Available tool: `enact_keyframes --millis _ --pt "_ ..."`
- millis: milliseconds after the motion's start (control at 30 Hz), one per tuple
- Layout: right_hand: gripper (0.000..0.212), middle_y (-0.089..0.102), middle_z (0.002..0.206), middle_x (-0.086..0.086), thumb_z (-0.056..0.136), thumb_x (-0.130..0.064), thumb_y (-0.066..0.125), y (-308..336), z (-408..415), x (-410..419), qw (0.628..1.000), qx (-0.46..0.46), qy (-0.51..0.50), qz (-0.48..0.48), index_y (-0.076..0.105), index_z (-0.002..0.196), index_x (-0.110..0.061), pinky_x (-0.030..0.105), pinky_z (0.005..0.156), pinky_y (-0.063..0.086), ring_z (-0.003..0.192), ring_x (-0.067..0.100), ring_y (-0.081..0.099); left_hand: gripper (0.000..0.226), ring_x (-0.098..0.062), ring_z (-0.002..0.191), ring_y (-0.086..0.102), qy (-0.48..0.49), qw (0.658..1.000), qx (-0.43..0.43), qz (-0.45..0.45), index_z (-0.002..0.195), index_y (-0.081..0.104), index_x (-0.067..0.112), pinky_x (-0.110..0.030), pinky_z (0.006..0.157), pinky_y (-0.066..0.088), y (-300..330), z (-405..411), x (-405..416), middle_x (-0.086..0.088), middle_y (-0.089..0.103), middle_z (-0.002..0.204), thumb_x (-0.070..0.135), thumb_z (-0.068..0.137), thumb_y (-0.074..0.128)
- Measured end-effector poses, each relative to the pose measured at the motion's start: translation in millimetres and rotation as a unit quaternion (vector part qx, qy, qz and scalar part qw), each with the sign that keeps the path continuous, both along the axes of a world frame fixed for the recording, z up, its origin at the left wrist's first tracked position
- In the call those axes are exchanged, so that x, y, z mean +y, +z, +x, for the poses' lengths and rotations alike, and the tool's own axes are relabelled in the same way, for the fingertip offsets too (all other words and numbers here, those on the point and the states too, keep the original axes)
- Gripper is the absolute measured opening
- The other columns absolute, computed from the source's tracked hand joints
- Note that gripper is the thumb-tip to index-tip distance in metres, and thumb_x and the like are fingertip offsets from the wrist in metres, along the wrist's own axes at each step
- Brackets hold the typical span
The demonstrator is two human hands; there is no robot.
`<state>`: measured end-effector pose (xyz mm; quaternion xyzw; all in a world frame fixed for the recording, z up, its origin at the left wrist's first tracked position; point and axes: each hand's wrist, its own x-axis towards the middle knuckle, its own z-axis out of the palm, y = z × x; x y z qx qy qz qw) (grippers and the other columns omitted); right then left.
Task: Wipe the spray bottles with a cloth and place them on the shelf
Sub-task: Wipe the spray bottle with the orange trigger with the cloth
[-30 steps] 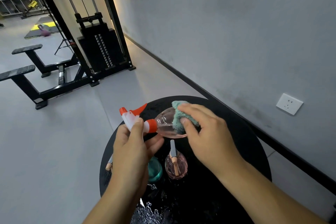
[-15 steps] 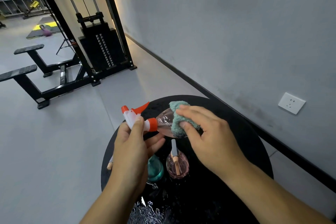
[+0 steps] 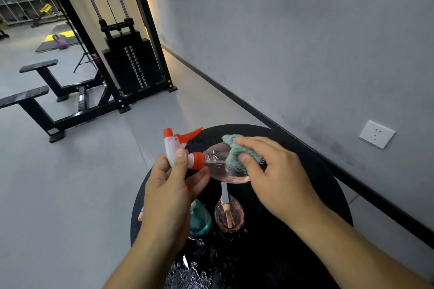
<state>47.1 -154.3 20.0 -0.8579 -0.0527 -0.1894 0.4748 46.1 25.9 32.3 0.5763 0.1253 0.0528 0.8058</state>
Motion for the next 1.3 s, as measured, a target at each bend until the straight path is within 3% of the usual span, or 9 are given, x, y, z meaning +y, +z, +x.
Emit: enact_keyframes --millis 133,267,467,600,733,867,1033,1167,1300 --pt "0.031 0.067 0.115 -0.025 0.098 -0.013 0.066 0.0 3.6 -7.3 0.998 -0.008 -0.049 0.039 0.072 0.125 -0.028 -0.004 0.084 0.04 0.108 -0.016 0.058 0.022 -0.04 0.1 0.078 0.003 1.0 -0.014 -0.015 0.105 0.064 0.013 -0.046 0.092 0.064 4.3 0.7 1.7 -0.015 0.078 0.103 0.032 0.107 0.055" --pt "0.033 0.063 0.121 -0.026 0.098 -0.01 0.066 2.1 -4.7 5.8 0.999 -0.014 0.02 0.024 0.072 0.126 -0.026 -0.001 0.09 0.043 0.115 -0.014 0.056 0.024 -0.037 0.098 0.079 -0.013 1.0 -0.012 -0.022 0.105 0.064 0.012 -0.037 0.08 0.067 1.7 -1.4 -1.0 -0.011 0.079 0.099 0.034 0.106 0.056" --pt "0.028 0.071 0.108 -0.023 0.097 -0.021 0.07 0.7 1.6 -7.6 0.997 0.018 -0.031 0.075 0.074 0.121 -0.035 0.005 0.078 0.05 0.092 -0.01 0.065 0.026 -0.037 0.098 0.079 -0.006 1.0 -0.006 -0.005 0.103 0.061 0.012 -0.054 0.093 0.061 7.1 0.8 5.9 -0.011 0.079 0.101 0.037 0.107 0.055" --pt "0.026 0.074 0.105 -0.022 0.095 -0.019 0.072 -1.5 1.4 -1.3 0.99 0.021 -0.03 0.14 0.076 0.117 -0.033 0.007 0.08 0.051 0.098 -0.006 0.069 0.031 -0.032 0.098 0.08 -0.006 1.0 0.004 -0.013 0.104 0.061 0.013 -0.056 0.093 0.062 6.9 1.7 6.7 -0.01 0.079 0.105 0.043 0.105 0.057" --pt "0.027 0.074 0.109 -0.02 0.096 -0.012 0.071 1.0 -3.2 7.0 0.988 -0.012 -0.011 0.154 0.075 0.118 -0.027 0.009 0.083 0.053 0.103 -0.003 0.069 0.044 -0.025 0.104 0.079 -0.005 0.998 0.026 -0.05 0.123 0.066 0.007 -0.049 0.095 0.061 5.4 4.1 6.1 -0.008 0.081 0.112 0.042 0.096 0.069" --pt "0.03 0.07 0.115 -0.022 0.097 -0.011 0.069 -1.9 -6.7 10.1 0.989 -0.009 0.018 0.148 0.074 0.122 -0.027 0.01 0.086 0.053 0.109 -0.003 0.066 0.034 -0.021 0.097 0.08 0.004 0.991 0.062 -0.115 0.113 0.069 0.015 -0.044 0.095 0.061 2.0 10.0 10.8 -0.004 0.08 0.102 0.036 0.088 0.079" --pt "0.025 0.077 0.101 -0.019 0.096 -0.015 0.071 -1.1 -2.9 4.8 0.976 0.029 0.001 0.216 0.076 0.114 -0.032 0.02 0.083 0.059 0.096 0.0 0.072 0.017 -0.019 0.088 0.079 0.0 0.981 0.067 -0.183 0.095 0.072 0.014 -0.041 0.095 0.059 7.1 10.5 14.2 -0.005 0.079 0.09 0.021 0.081 0.08" --pt "0.024 0.078 0.097 -0.017 0.096 -0.016 0.071 -2.1 -2.5 5.8 0.971 0.042 -0.002 0.236 0.077 0.113 -0.032 0.025 0.082 0.06 0.092 0.002 0.074 0.016 -0.021 0.107 0.078 0.003 0.978 0.07 -0.198 0.096 0.074 0.015 -0.045 0.102 0.057 8.7 10.1 12.7 -0.003 0.08 0.094 0.021 0.083 0.079" --pt "0.024 0.078 0.098 -0.018 0.096 -0.015 0.07 -4.0 -3.5 6.2 0.97 0.036 -0.016 0.239 0.076 0.114 -0.03 0.021 0.08 0.06 0.092 0.001 0.074 0.015 -0.023 0.113 0.075 -0.02 0.981 0.09 -0.169 0.099 0.074 0.02 -0.049 0.104 0.055 8.7 8.4 10.9 0.0 0.082 0.103 0.031 0.089 0.077"
